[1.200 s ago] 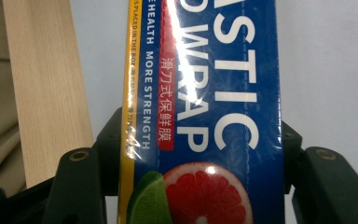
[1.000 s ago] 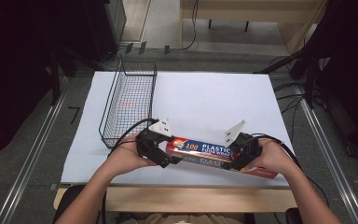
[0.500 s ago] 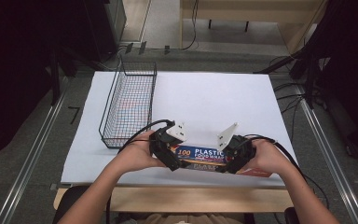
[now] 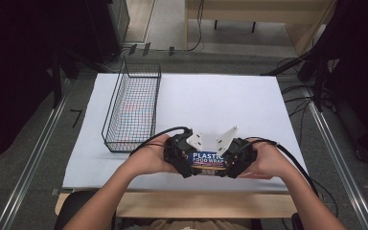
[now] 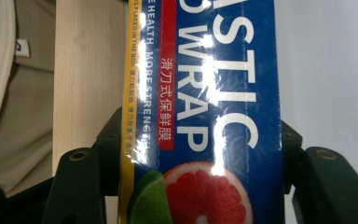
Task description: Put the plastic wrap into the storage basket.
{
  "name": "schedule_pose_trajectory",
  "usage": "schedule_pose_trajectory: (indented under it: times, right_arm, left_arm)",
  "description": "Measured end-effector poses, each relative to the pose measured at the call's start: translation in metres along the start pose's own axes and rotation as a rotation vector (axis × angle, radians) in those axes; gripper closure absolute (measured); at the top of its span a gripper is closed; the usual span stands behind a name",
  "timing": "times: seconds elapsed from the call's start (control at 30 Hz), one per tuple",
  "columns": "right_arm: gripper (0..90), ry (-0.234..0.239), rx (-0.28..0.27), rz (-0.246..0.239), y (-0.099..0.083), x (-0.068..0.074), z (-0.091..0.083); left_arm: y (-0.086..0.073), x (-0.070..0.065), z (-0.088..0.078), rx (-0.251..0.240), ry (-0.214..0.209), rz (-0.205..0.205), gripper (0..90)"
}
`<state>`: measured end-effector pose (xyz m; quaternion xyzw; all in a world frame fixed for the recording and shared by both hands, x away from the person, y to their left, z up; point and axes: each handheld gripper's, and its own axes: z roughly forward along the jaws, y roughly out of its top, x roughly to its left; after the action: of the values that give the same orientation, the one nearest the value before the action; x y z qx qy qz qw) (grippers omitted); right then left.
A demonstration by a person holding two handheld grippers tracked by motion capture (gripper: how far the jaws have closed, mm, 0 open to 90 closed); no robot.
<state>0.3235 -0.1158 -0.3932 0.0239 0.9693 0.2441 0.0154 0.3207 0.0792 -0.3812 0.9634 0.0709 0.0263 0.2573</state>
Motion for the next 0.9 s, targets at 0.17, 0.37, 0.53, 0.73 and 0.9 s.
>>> schedule_pose_trajectory:
  times: [0.17,0.37,0.53,0.73,0.9]
  right_arm:
    - [41.7,-0.011,0.007,-0.004,0.002,0.003,0.000]
    - [41.8,-0.034,0.010,-0.016,0.006,0.004,0.003]
    - [41.8,-0.028,0.013,-0.017,0.006,0.004,0.005]
    - [41.2,-0.017,0.008,-0.040,0.004,0.004,0.008]
    - [40.6,-0.011,-0.014,-0.069,0.000,0.007,0.011]
  left_arm:
    - [0.000,-0.003,0.004,0.036,0.019,0.040,22.3]
    - [-0.001,-0.004,0.011,0.072,0.025,0.044,30.9]
    - [-0.002,-0.005,0.013,0.080,0.023,0.049,32.9]
    - [-0.004,-0.006,0.014,0.064,-0.016,0.038,38.3]
    - [-0.004,-0.011,0.013,0.076,-0.017,0.042,39.5]
